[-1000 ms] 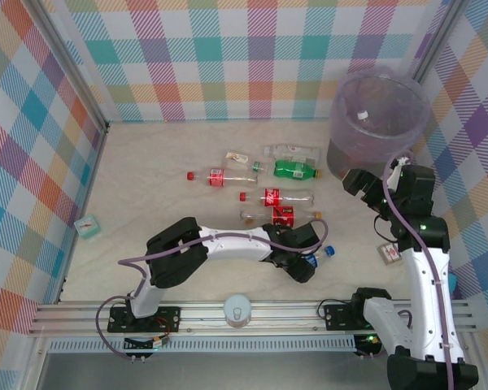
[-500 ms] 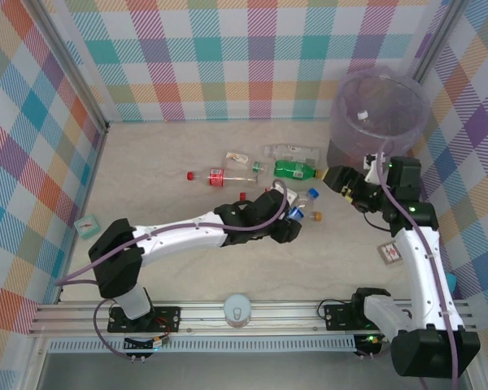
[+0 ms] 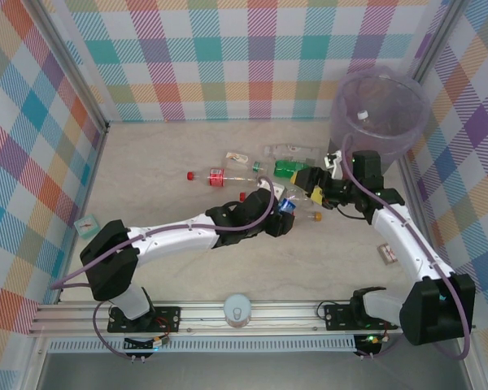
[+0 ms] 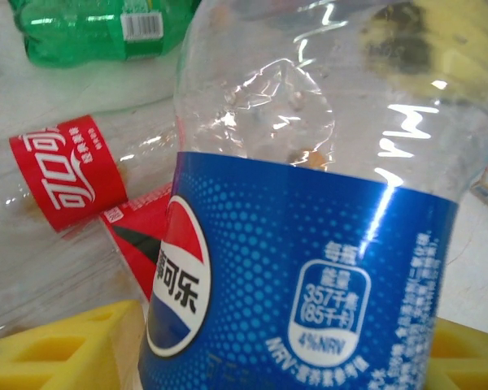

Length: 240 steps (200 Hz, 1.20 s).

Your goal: Put the plastic bottles in the bin

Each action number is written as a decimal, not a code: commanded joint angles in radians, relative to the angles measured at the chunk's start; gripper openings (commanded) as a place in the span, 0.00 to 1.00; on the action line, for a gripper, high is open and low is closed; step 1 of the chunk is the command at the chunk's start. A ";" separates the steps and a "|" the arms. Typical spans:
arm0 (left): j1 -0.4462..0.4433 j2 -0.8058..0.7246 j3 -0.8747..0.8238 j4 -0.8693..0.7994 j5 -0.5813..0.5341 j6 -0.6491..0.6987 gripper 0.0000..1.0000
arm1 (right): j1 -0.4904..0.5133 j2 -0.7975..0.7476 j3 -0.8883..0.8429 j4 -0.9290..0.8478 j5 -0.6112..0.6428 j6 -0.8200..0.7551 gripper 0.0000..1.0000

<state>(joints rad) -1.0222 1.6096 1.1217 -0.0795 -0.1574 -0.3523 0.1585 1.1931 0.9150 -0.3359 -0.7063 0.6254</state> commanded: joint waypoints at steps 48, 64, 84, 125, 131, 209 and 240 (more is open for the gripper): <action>0.007 -0.046 -0.002 0.123 0.041 -0.008 0.42 | 0.006 0.031 -0.035 0.127 -0.057 0.077 0.86; 0.007 -0.032 0.009 0.120 0.044 -0.005 0.43 | 0.021 0.032 -0.045 0.146 -0.069 0.093 0.85; 0.007 -0.021 0.014 0.129 0.043 -0.012 0.43 | 0.051 0.034 -0.058 0.154 -0.066 0.098 0.84; 0.007 -0.015 0.015 0.136 0.041 -0.020 0.43 | 0.059 0.021 -0.091 0.149 -0.034 0.099 0.76; 0.007 -0.017 0.013 0.138 0.041 -0.020 0.43 | 0.059 0.018 -0.090 0.142 -0.026 0.094 0.74; 0.007 -0.036 -0.056 0.206 0.011 -0.054 0.58 | 0.059 -0.023 -0.110 0.090 0.055 0.074 0.49; 0.007 -0.040 -0.056 0.204 -0.016 -0.047 0.66 | 0.058 -0.014 -0.100 0.093 0.064 0.080 0.38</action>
<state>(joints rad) -1.0283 1.5997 1.0737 0.0593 -0.0982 -0.3763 0.2218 1.1866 0.8227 -0.2073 -0.6891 0.7174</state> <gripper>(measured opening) 0.628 0.598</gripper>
